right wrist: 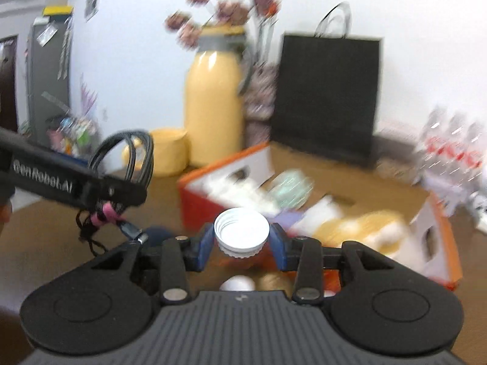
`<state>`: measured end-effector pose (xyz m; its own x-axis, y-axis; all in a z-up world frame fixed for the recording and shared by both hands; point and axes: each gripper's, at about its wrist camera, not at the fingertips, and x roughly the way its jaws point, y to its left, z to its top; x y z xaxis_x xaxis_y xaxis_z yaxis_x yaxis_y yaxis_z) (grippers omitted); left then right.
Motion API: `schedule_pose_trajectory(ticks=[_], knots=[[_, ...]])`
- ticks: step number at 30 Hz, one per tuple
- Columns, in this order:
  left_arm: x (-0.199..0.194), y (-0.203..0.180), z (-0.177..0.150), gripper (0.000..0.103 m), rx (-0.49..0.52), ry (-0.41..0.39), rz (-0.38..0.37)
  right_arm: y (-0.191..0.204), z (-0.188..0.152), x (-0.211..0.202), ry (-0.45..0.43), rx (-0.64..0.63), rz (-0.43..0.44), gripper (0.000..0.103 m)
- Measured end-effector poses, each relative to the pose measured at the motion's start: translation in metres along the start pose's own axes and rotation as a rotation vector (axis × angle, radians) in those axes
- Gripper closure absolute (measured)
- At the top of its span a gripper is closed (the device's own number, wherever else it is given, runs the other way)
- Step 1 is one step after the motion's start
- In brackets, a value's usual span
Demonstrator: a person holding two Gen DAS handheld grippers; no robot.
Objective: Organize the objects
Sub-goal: 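Carry the cable and round cap into the box and open both grippers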
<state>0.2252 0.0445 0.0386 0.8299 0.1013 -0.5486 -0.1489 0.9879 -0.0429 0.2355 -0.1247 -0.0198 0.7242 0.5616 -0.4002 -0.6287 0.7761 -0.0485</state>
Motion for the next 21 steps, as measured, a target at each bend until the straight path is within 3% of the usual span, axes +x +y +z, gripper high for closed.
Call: schedule_pose_trajectory(ticks=[8, 21], knots=[[0.023, -0.041, 0.034, 0.017, 0.043, -0.041, -0.057, -0.040, 0.022, -0.004, -0.071, 0.015, -0.083, 0.063], [0.089, -0.065, 0.066, 0.017, 0.038, -0.088, -0.060, -0.093, 0.032, 0.034, -0.053, 0.068, -0.146, 0.063]])
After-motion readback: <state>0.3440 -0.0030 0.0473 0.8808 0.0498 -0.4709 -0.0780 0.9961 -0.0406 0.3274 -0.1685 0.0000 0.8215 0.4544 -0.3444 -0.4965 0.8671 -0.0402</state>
